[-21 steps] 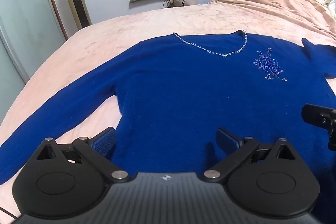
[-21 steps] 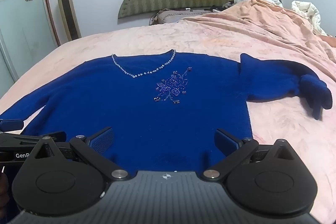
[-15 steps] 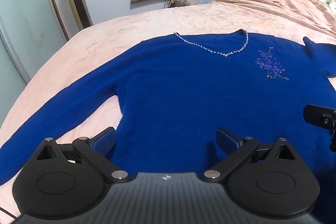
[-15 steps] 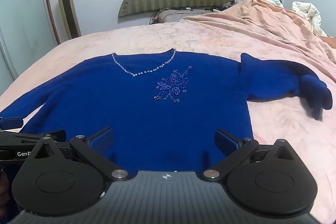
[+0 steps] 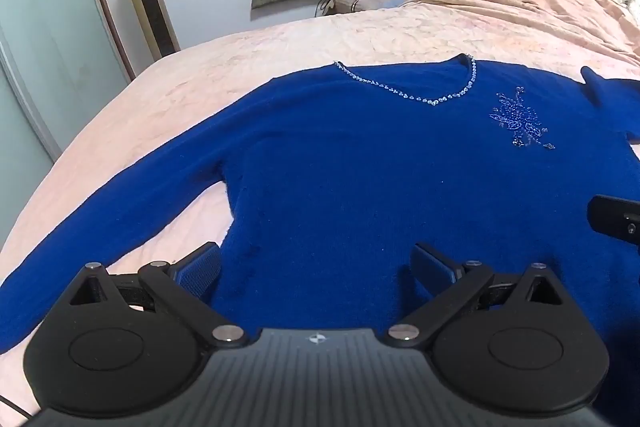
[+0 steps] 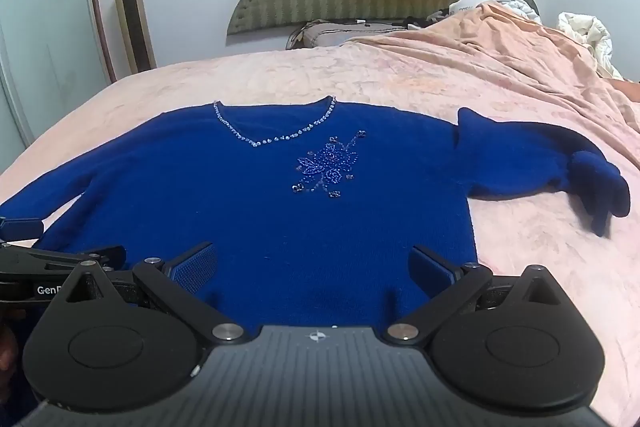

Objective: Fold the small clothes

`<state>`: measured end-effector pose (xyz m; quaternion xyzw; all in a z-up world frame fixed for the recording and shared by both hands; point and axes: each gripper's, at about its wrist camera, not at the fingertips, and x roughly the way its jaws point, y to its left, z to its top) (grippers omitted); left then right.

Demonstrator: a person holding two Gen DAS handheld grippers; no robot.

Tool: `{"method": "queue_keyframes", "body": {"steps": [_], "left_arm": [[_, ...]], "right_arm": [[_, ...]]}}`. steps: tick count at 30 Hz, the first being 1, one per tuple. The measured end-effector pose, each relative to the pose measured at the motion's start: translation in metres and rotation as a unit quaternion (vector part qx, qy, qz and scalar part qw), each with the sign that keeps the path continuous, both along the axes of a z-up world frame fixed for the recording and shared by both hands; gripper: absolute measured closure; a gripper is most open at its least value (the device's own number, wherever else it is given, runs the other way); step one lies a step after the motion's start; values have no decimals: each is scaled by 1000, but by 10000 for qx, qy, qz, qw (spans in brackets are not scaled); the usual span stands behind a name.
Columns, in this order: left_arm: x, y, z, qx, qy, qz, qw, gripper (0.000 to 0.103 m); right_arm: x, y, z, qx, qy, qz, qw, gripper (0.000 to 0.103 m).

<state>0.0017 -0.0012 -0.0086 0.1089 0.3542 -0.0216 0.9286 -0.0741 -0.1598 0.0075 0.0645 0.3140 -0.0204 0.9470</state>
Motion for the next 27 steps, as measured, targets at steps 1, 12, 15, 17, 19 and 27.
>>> {"method": "queue_keyframes", "body": {"steps": [1, 12, 15, 17, 19, 27], "left_arm": [[1, -1, -1, 9, 7, 2, 10000, 1], [1, -2, -4, 46, 115, 4, 9999, 1], [2, -3, -5, 81, 131, 10, 9999, 1], [2, -3, -5, 106, 142, 11, 9998, 1], [3, -4, -6, 121, 151, 11, 9998, 1], [3, -5, -8, 125, 197, 21, 9997, 1]], "right_arm": [[0, -1, 0, 3, 2, -4, 10000, 0], [-1, -5, -1, 35, 8, -29, 10000, 0], [-1, -5, -1, 33, 11, -32, 10000, 0], [-1, -5, -2, 31, 21, -45, 10000, 0], [-1, -6, -2, 37, 26, -58, 10000, 0], [-1, -9, -4, 57, 68, -129, 9999, 0]]}}
